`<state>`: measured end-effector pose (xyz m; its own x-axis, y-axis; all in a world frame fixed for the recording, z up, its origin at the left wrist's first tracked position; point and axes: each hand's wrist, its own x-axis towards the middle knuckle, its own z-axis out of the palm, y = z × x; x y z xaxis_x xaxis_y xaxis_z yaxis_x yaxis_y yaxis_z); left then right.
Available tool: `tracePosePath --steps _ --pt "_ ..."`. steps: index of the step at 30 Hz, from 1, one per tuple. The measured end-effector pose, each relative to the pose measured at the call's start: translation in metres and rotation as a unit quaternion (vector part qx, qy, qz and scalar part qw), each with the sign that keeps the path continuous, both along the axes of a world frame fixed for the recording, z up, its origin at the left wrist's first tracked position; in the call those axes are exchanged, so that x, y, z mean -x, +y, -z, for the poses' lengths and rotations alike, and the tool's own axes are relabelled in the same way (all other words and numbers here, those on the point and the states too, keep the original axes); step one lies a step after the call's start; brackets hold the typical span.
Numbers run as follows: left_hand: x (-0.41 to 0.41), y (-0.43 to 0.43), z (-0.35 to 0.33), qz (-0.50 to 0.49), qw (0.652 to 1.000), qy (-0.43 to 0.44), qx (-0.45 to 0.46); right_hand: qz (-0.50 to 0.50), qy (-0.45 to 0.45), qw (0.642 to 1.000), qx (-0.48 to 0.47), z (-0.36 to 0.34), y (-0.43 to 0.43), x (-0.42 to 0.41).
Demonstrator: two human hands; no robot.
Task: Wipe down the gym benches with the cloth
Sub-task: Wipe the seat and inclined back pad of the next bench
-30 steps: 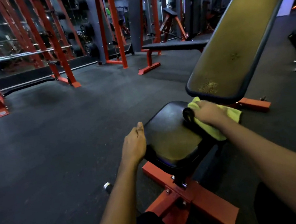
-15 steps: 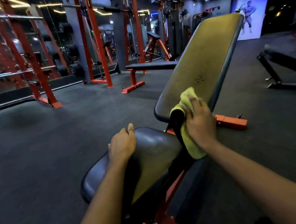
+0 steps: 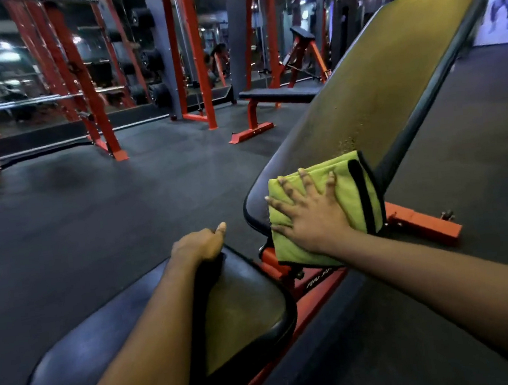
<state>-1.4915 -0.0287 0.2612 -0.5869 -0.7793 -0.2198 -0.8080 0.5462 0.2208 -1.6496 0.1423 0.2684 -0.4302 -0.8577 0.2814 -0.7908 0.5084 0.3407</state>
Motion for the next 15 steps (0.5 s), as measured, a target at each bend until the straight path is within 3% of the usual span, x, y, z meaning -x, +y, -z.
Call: tracePosePath --steps 8,15 --pt "-0.005 -0.011 0.009 0.028 1.0 0.012 0.009 -0.02 -0.017 0.998 -0.052 -0.017 -0.097 0.002" --pt "-0.007 -0.002 0.001 0.029 0.999 0.002 0.015 -0.09 0.005 0.993 -0.077 0.012 -0.042 -0.021"
